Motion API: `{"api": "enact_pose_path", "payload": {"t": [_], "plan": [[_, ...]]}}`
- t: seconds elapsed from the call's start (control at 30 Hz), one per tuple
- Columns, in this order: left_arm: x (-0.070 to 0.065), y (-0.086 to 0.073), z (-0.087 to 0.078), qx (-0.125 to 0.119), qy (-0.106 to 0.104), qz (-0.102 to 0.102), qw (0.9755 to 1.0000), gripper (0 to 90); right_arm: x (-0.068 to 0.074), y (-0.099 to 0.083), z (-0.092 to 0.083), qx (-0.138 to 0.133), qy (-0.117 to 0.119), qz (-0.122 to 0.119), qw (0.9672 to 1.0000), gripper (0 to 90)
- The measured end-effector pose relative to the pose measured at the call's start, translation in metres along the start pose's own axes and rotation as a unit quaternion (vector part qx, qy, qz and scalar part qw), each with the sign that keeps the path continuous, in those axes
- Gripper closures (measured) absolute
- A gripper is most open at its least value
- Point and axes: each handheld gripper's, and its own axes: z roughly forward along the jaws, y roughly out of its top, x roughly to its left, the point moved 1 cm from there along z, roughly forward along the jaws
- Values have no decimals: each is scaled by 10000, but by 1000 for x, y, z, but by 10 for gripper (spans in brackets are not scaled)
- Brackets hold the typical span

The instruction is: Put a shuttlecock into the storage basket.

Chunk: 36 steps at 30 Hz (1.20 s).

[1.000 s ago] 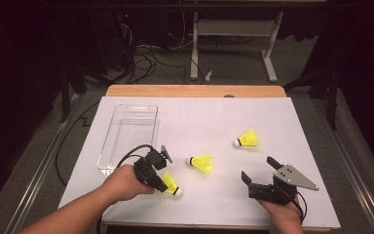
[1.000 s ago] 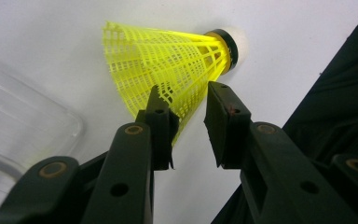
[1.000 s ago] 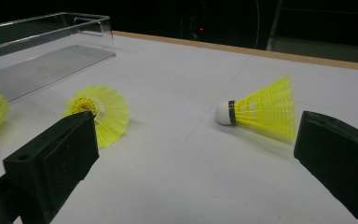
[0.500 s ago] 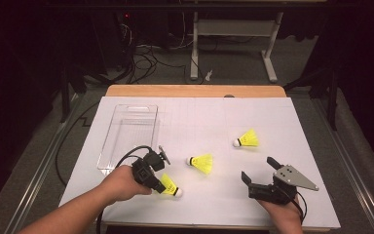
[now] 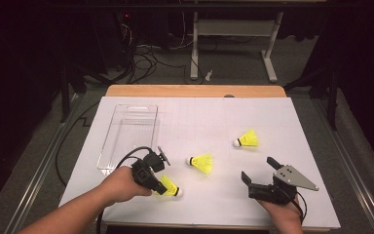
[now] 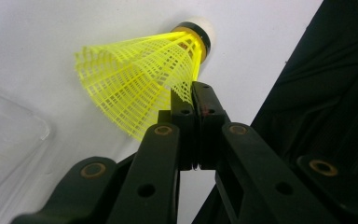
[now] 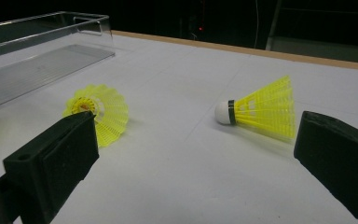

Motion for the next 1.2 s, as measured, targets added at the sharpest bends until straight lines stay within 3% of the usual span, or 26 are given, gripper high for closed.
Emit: {"api": "enact_pose_path", "payload": {"t": [0.3,0.6,0.8,1.2], "plan": [[-8,2,-9,-95,-168,-2,9998,892,0,0,0,6,-1,2,10000,1],[-16,10,-21,-161,-190,14,9997,889,0,0,0,6,2,2,10000,2],[-17,15,-32,-189,-79,5,9998,889,1,-1,1,18,16,-10,10000,2],[-15,28,-69,-461,141,-48,9988,888,1,-1,1,25,3,-4,10000,2]]}}
